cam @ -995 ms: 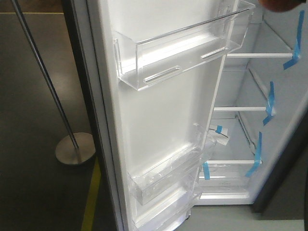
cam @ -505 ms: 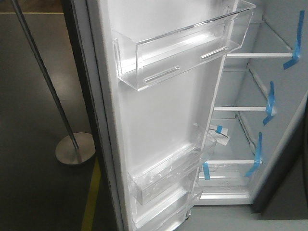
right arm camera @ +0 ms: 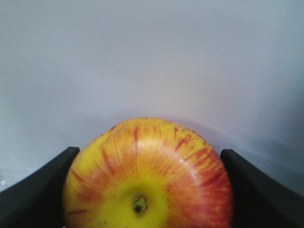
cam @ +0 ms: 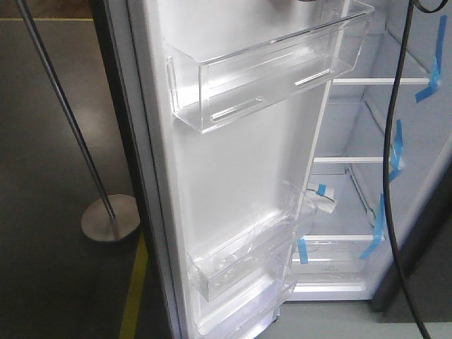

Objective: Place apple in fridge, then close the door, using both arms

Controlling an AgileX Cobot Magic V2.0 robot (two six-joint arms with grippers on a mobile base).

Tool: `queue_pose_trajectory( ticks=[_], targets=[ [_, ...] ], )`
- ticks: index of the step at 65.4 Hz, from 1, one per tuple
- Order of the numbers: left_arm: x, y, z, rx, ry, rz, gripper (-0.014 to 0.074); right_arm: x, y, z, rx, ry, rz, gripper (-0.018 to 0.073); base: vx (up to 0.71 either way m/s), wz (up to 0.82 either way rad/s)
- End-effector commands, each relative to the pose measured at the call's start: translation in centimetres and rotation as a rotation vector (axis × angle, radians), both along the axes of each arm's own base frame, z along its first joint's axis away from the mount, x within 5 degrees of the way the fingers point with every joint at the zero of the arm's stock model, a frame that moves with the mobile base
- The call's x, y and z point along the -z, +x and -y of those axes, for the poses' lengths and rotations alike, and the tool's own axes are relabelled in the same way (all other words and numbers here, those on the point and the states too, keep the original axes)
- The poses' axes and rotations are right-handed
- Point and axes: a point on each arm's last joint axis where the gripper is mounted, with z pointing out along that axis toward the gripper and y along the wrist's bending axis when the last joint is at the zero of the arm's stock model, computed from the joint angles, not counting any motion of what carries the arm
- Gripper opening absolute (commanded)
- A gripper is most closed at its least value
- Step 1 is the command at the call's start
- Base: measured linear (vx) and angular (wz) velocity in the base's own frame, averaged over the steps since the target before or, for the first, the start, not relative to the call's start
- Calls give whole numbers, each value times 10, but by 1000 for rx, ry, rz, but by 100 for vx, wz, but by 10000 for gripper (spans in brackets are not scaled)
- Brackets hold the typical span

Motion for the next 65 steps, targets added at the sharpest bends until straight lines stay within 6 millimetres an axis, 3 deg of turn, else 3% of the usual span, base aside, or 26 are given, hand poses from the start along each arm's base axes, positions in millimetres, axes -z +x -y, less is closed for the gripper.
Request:
queue_pose_trajectory(
  ticks=[1,8,14,34,46,60,65],
  targets=[
    [-12,-2,2,28,-1,91,-7,-34,-18,-4,55,52,106,461,0,0],
    [-12,-2,2,28,-1,90,-7,-33,-17,-6,80,45,95,581,0,0],
    [-12,-2,2,28,-1,91,-7,-32,-16,-7,93,30,92,633,0,0],
    [-12,-2,2,28,-1,91,-7,-42,-24,-7,106,75,89,576,0,0],
    [-12,-2,2,28,-1,91,-7,-69,-59,-7,81,78,130,393,0,0],
    [-12,-2,2,28,-1,91,-7,-105,-121,-7,15,7,282,-13,0,0],
    [-12,-2,2,28,-1,91,-7,-116,-142,-7,8,4,314,-13,0,0]
  ],
)
